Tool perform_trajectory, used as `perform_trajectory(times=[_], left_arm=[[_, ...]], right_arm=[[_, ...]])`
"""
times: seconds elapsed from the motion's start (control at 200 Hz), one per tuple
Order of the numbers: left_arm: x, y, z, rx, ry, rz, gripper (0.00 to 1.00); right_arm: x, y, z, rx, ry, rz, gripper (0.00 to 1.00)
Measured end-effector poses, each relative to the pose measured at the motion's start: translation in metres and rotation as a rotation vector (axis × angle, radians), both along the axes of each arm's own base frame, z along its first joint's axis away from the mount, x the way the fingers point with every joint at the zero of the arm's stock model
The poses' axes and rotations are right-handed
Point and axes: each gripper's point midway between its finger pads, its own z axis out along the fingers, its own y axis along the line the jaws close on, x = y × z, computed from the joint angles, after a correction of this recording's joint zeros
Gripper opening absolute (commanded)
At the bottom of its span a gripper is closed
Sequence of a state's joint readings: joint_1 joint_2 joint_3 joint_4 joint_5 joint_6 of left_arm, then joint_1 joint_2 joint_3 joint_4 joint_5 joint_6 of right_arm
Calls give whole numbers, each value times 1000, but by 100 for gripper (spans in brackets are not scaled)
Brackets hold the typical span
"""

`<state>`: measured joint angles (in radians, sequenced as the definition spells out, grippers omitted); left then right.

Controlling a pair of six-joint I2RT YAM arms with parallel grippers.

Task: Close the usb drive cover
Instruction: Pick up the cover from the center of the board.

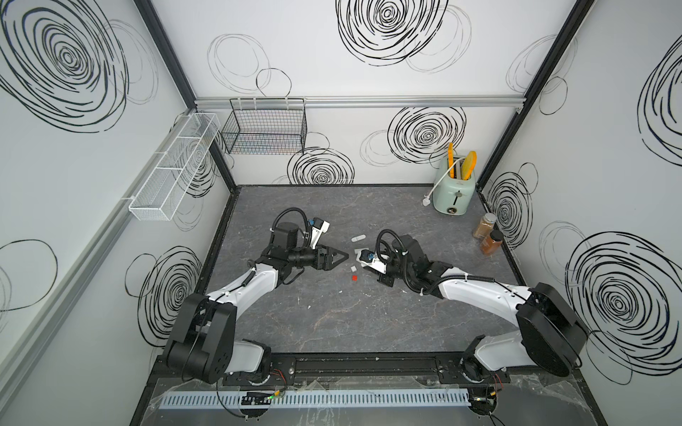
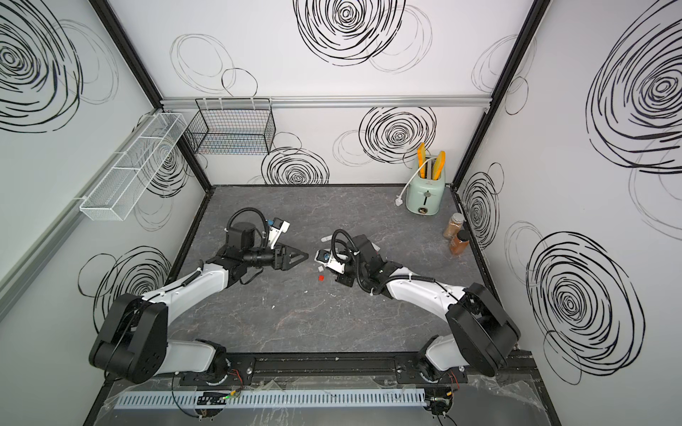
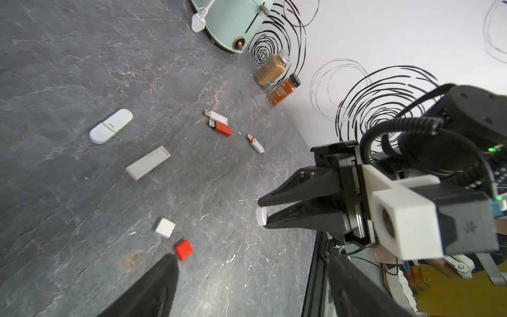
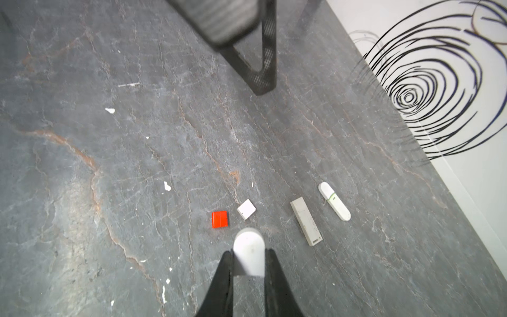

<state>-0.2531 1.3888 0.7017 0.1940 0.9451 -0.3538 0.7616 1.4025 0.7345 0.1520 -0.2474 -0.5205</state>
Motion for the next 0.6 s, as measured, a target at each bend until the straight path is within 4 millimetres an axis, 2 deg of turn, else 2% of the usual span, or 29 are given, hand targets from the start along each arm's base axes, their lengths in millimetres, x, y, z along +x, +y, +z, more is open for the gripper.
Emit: perform_trajectory(times=[0.33, 0.6], left_arm=[[-14, -19, 0, -16, 15, -70, 75], [-18, -24, -10, -4, 41, -89, 64]], right_arm=[[-14, 27, 17, 120, -59, 29, 17], [-14, 33, 25, 146, -90, 28, 17]])
